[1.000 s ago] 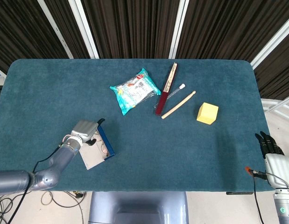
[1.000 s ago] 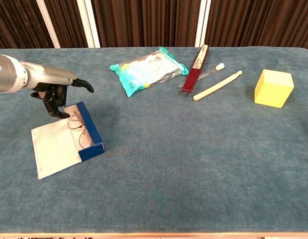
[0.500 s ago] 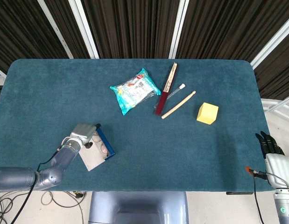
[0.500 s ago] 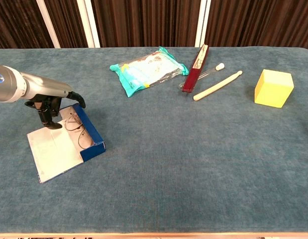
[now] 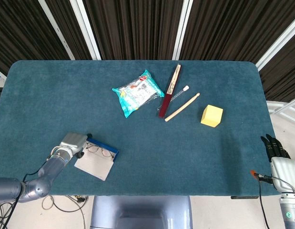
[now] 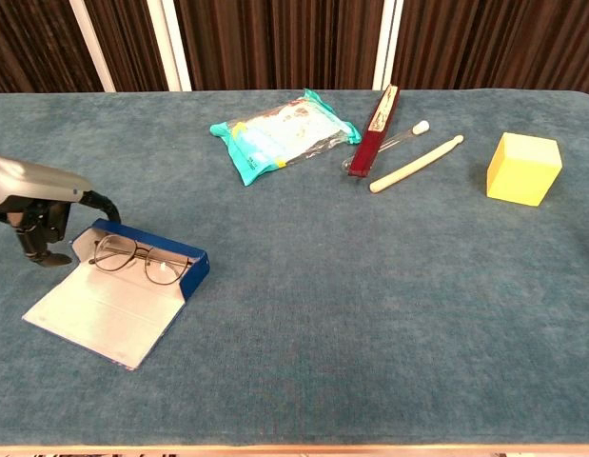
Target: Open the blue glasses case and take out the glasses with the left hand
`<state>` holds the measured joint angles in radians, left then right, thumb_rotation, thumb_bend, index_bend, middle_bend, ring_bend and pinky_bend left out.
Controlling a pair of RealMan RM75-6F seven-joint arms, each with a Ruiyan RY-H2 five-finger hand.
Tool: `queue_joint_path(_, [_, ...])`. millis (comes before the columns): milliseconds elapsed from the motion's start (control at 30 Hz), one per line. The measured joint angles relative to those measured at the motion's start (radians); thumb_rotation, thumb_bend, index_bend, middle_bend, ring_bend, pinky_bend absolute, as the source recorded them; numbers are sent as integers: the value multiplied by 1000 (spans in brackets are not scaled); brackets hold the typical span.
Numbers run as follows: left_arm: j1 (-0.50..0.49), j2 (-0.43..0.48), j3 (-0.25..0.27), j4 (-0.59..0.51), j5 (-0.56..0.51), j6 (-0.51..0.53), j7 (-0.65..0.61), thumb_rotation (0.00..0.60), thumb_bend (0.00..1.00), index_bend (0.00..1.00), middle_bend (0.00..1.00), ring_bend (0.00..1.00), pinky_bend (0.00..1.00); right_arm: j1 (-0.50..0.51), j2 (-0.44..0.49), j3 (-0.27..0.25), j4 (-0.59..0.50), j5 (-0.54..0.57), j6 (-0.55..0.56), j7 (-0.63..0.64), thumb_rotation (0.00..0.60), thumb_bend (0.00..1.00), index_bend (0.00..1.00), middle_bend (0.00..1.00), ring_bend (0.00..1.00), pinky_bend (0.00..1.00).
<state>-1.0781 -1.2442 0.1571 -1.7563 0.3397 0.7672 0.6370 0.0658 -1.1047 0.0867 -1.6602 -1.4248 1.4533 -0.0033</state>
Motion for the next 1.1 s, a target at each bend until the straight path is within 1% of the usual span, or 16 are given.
queue_joint_path(233, [18, 28, 33, -38, 39, -6, -21, 600, 382, 178, 989, 888, 885, -1, -1, 1, 0, 0, 4, -1, 600, 211, 0, 0, 0, 215])
queue_joint_path(467, [45, 39, 32, -52, 87, 21, -61, 600, 377, 178, 989, 888, 885, -2, 0, 1, -2, 1, 3, 0, 600, 213, 0, 0, 0, 216])
queue_joint_path(567, [53, 46, 31, -59, 99, 30, -74, 600, 350, 177, 989, 888, 885, -2, 0, 1, -2, 1, 3, 2, 600, 214, 0, 0, 0, 216])
queue_joint_path(633, [59, 49, 27, -62, 104, 37, -86, 600, 296, 186, 991, 890, 889, -2, 1, 1, -2, 1, 3, 3, 600, 214, 0, 0, 0, 216])
queue_joint_path(733, [69, 51, 13, -62, 113, 57, -104, 600, 235, 232, 999, 908, 906, -2, 0, 2, -2, 0, 4, 2, 600, 215, 0, 0, 0, 216])
queue_joint_path(867, [96, 38, -15, -58, 156, 131, -134, 600, 225, 321, 1000, 942, 939, -2, -1, 2, -2, 0, 5, 1, 600, 216, 0, 0, 0, 216])
queue_joint_path(1000, [142, 0, -54, -45, 258, 235, -174, 600, 225, 393, 1000, 959, 955, -2, -1, 2, -2, 0, 5, 0, 600, 216, 0, 0, 0, 216])
queue_joint_path(1100, [165, -44, -78, -24, 322, 282, -185, 600, 225, 413, 1000, 961, 958, -2, -1, 2, -2, -1, 6, 2, 600, 216, 0, 0, 0, 216])
